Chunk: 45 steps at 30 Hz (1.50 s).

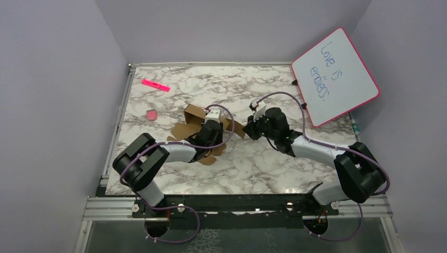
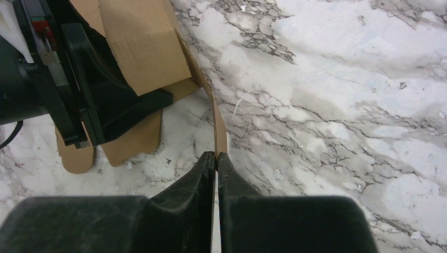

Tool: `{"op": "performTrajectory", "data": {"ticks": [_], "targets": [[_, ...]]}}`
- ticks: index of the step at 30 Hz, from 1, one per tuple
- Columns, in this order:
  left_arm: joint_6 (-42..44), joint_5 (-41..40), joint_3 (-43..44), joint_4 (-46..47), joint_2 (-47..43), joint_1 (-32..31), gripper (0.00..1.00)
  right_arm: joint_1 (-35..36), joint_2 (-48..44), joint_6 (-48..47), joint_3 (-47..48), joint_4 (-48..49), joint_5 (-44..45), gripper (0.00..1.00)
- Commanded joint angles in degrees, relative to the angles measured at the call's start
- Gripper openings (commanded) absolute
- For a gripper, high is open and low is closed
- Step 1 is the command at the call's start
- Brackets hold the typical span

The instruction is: Fold the paper box

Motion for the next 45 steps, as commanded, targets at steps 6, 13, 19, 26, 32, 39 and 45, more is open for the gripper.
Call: {"op": "performTrajectory", "data": {"ticks": [6,13,19,26,32,39,45], "targets": [[-3.2,2.9,-2.9,2.1,-1.2,0.6,0.39,0.5,-1.6,1.0,-1.6,1.2,-2.0,0.17],[-3.6,3.9,-4.0,2.8,0.2,0.7,0.32,0.3,-3.3,2.6,-2.0,4.1,-4.8,0.29],[-3.6,4.6,-4.5,3.0,-0.2,0.7,0.31,-1.7,-6.6,1.6,-1.3,4.9,-5.8,0.39],[-3.8,5.4,-5.0,3.1,-0.8,0.7,0.31,-4.3,2.6,-3.8,3.4,2.8,-4.1,0.39],[-4.2,6.8,-4.8,3.4,-0.1,0.9,0.31,-4.3,10.0,-5.7,5.4,5.4,-13.0,0.38],[-4.2,8.4,-4.4,4.1,1.0,0.9,0.31,-4.2,15.5,-5.0,6.6,10.8,-23.2,0.39],[-4.3,9.6,-4.4,4.6,1.6,0.9,0.31,-4.0,18.8,-2.5,8.0,14.4,-30.2,0.38]]}}
